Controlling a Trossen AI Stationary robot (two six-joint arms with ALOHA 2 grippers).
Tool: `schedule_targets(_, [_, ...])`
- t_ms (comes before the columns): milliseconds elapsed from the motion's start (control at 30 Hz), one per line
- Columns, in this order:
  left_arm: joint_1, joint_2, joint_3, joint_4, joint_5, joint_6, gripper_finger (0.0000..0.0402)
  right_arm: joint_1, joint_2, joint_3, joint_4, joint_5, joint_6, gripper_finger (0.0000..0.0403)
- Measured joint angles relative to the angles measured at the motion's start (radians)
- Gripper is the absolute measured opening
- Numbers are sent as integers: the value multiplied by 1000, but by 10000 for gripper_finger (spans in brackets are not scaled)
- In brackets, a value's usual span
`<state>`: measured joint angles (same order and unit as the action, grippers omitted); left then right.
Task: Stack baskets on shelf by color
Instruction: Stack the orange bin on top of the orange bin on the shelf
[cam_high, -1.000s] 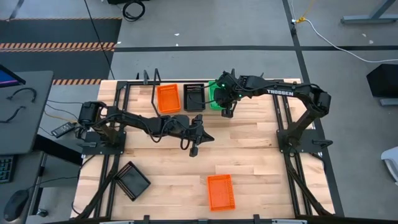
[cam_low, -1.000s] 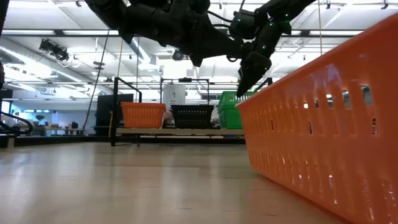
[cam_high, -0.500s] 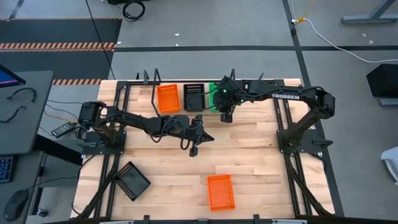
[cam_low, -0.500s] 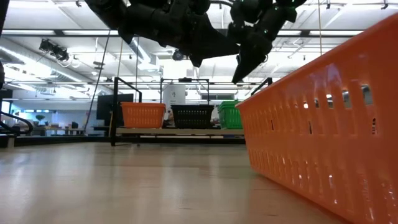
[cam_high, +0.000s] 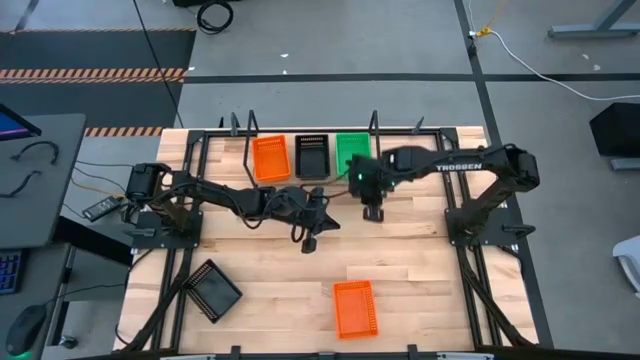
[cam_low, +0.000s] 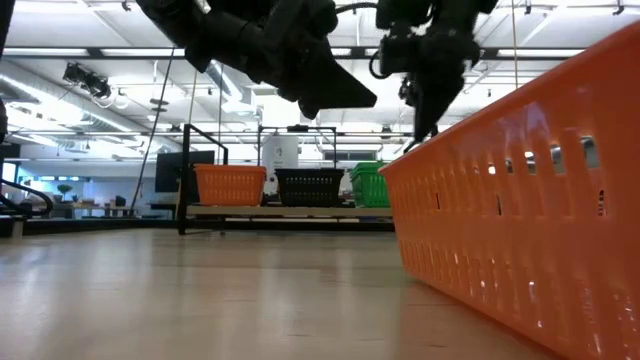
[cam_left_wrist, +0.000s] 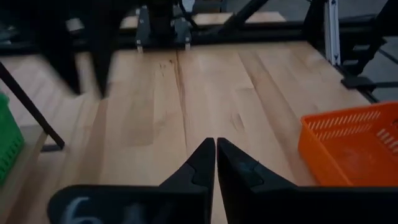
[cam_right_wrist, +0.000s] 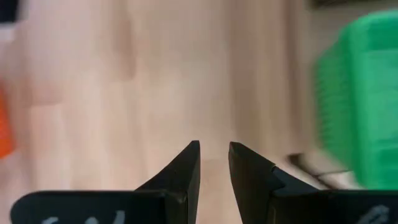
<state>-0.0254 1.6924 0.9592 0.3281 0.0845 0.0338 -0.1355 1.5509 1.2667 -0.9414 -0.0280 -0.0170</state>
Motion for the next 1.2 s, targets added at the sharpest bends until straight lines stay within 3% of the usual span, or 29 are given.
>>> schedule_targets(267, [0, -21, 0, -140, 0, -7, 18, 212, 0, 0, -18, -70, 193, 90])
schedule_targets(600, [-21, -75, 0, -260, -3, -40, 41, 417, 50, -1, 185, -23, 351, 94])
schedule_targets(833, [-142, -67, 0, -303, -12, -105, 69, 510, 171, -1, 213, -64, 446, 147])
schedule_targets(1033, [-249, -67, 0, -309, -89, -153, 87, 561, 259, -1, 229, -34, 521, 204])
schedule_targets(1200, [-306, -67, 0, -310, -152, -185, 91, 587, 325, -1, 261, -9, 526, 221])
